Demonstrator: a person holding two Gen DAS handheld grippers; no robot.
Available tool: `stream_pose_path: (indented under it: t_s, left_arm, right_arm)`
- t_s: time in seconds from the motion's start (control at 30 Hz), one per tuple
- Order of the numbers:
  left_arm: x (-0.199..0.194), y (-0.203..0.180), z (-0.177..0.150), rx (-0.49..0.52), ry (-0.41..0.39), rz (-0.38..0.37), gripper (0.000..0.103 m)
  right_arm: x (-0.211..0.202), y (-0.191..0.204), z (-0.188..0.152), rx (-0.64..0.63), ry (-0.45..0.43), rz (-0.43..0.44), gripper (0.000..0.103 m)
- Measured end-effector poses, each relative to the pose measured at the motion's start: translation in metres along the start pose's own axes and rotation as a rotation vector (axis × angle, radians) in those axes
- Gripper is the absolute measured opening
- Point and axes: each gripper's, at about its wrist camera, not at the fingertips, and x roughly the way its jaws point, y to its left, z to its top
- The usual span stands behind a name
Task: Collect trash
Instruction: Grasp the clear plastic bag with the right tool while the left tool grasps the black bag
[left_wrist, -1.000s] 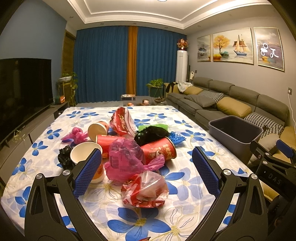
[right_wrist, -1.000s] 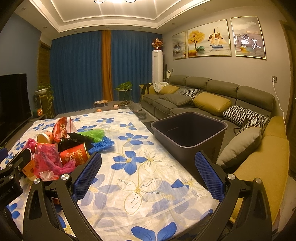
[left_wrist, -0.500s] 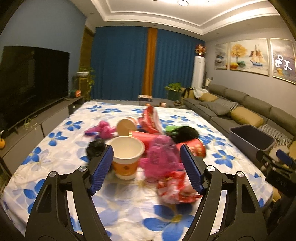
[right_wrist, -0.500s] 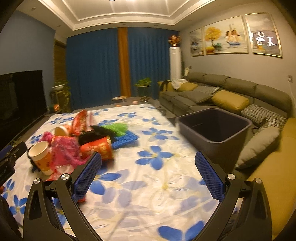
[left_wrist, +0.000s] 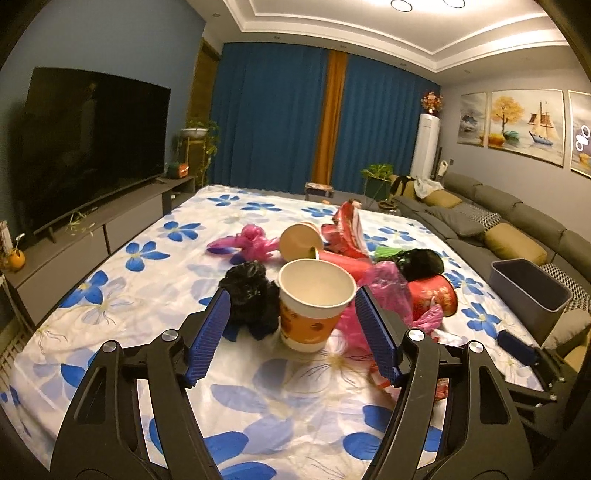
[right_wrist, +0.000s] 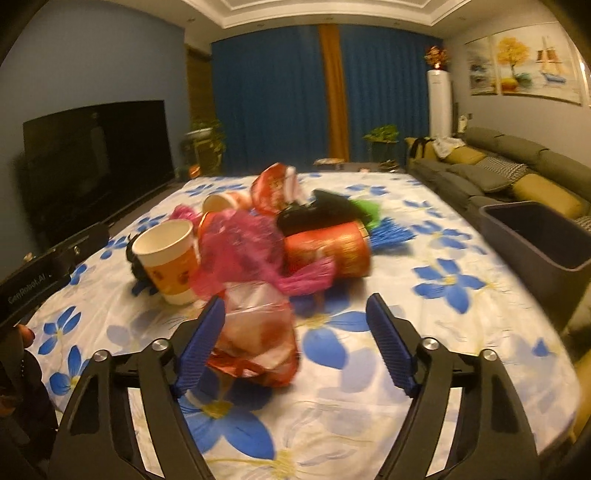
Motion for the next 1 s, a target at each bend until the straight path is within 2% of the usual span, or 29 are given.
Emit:
stream_pose_path:
  t_s: [0.43, 0.77, 1.0]
  left_arm:
    - [0.014, 0.002, -0.006, 0.004, 0.033, 0.004, 0.07]
    - [0.019, 0.001, -0.01, 0.009, 0.048, -0.002, 0.07]
    - [0.02, 0.004, -0.011, 0.011, 0.048, 0.007, 0.069]
  right_arm:
    - [0.026, 0.006, -0.003, 0.036, 0.07, 0.163, 0.065]
    - [0.031, 0.013, -0.008, -0.003, 0.083, 0.214, 0.046]
    - [0.025, 0.016, -0.012, -0.046, 0.067, 0.212, 0.032]
